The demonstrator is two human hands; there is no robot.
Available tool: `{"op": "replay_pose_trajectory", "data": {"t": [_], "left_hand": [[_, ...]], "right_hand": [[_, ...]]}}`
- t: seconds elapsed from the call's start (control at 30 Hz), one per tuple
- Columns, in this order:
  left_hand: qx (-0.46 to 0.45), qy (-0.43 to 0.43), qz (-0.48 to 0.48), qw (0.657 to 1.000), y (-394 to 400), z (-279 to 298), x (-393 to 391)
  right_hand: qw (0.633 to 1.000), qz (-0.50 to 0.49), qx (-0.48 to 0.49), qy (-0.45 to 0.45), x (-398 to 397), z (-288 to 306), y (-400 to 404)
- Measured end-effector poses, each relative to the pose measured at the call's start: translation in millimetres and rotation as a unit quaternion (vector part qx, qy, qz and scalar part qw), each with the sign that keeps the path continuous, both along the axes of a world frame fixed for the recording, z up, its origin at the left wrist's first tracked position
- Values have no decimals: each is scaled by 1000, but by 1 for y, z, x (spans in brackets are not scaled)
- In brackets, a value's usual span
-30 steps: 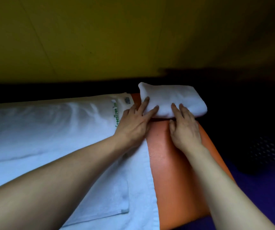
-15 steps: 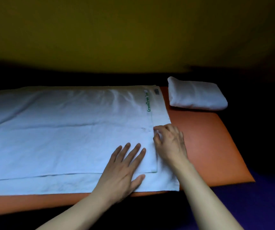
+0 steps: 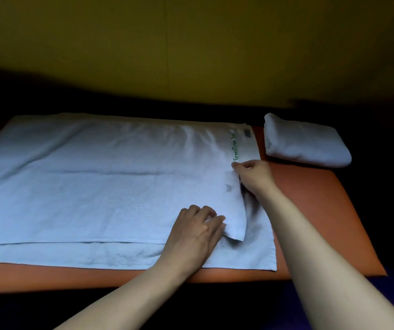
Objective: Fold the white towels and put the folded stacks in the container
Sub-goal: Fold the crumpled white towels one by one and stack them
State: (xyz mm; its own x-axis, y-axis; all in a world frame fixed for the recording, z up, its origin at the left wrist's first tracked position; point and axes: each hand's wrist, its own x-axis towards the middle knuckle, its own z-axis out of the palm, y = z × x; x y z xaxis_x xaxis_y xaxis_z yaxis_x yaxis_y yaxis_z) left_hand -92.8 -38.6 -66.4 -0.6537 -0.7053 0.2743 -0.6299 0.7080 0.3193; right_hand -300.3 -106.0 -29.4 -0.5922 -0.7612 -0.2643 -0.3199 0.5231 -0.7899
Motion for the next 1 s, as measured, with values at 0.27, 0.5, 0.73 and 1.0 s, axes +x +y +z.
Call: {"op": "replay_pose_trajectory", "data": {"t": [0.27,0.5,0.73,1.0], "left_hand": [[267,120,47,955,8,47,0],[111,-23,-9,994,24,30,-1],[46,-94,15,994,11,11,-8],[174,93,-3,980,10,39,14]], "right_hand": [[997,-30,0,-74,-7,2,-42],[992,-49,4,-116,6,1,-38],[990,-56,-55,-120,2,0,-31],[984,-68,-129,-98,2,8,-32]]}}
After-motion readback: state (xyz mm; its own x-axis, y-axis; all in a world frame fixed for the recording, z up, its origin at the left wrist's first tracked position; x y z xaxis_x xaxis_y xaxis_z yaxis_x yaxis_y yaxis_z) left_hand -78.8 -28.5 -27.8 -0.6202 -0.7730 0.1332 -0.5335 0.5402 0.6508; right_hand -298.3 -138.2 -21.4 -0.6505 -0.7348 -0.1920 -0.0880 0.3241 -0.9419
